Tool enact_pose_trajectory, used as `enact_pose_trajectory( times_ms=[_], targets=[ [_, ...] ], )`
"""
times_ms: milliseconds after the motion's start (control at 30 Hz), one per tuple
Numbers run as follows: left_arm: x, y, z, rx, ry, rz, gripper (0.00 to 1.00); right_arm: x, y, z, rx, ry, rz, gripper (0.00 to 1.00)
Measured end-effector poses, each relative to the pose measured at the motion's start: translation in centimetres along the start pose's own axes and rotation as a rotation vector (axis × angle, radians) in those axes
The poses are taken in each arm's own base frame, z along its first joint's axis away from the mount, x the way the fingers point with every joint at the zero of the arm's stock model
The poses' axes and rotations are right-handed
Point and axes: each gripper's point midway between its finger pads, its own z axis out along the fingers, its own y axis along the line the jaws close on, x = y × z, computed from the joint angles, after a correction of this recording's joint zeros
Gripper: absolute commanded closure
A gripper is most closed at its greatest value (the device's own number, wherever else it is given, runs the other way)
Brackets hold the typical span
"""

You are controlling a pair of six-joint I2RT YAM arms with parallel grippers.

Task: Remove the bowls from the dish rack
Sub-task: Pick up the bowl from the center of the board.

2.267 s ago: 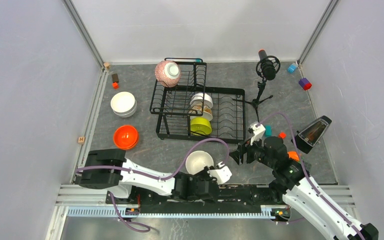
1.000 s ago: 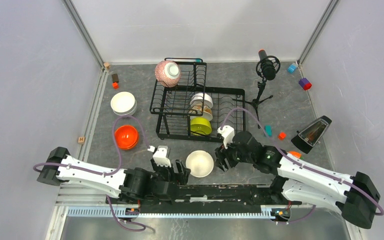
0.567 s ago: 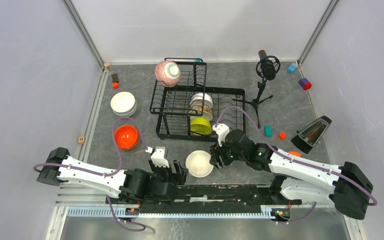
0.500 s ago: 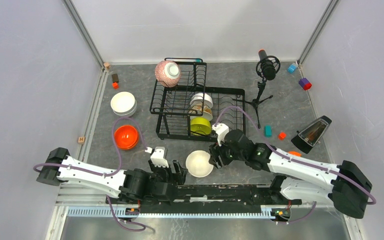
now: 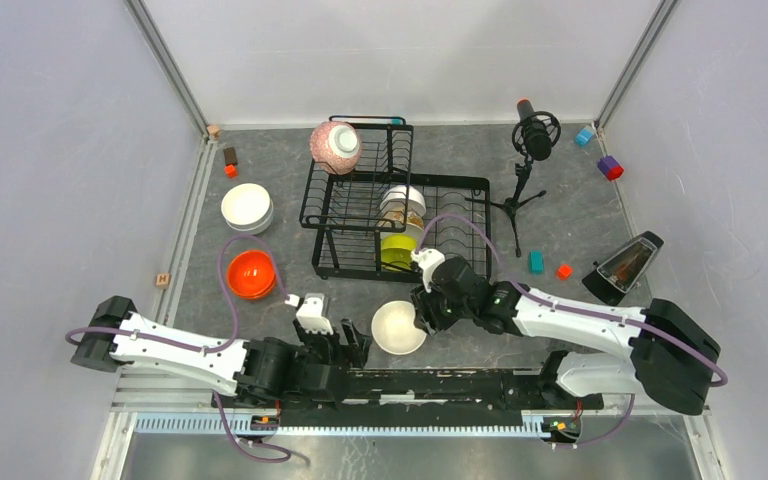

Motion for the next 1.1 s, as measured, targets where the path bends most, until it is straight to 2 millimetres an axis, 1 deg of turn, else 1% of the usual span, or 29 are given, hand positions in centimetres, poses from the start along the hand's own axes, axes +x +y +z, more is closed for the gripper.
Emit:
enact_pose_trajectory(
  times_ms=[133,400,467,500,633,700,800,1000,1033,1100],
  targets=[
    [0.2,0.4,0.1,-0.005,-0.001,0.008,0.14,0.5,-0.1,0.5,0.007,0.025,0.003,0.6],
    [0.5,0.7,0.3,-0.003,-0.001,0.004,0.14,0.5,0.0,0.6,0.003,0.029,0.005,0.89],
    [0.5,0.5,0.3,0.001,-0.002,-0.002,0.14,0.6,-0.2,0.4,0.01,0.03,-0.003,0.98],
    [0.4,0.5,0.3,0.004,-0.002,-0.005,0.14,0.7,-0.4,0.2,0.021,0.033,-0.004,1.0],
    [0.2,0.3,0.2,0.014,-0.004,-0.021,0.14,0.9,-1.5,-1.1,0.081,0.047,-0.036,1.0],
    [0.1,0.2,0.1,0.019,-0.005,-0.028,0.14,1.0,-2.5,-2.0,0.132,0.051,-0.058,1.0],
    [0.0,0.1,0.1,0.022,-0.008,-0.034,0.14,0.9,-4.6,-4.0,0.215,0.046,-0.059,1.0],
    [-0.4,-0.2,0.1,0.033,-0.028,-0.036,0.14,-0.2,-10.5,-8.8,0.393,-0.045,0.088,1.0],
    [-0.5,-0.3,0.1,0.036,-0.031,-0.035,0.14,-0.2,-11.3,-9.5,0.424,-0.058,0.105,1.0],
    [-0.6,-0.5,0.1,0.043,-0.035,-0.033,0.14,0.1,-12.2,-10.4,0.459,-0.06,0.128,1.0]
  ],
)
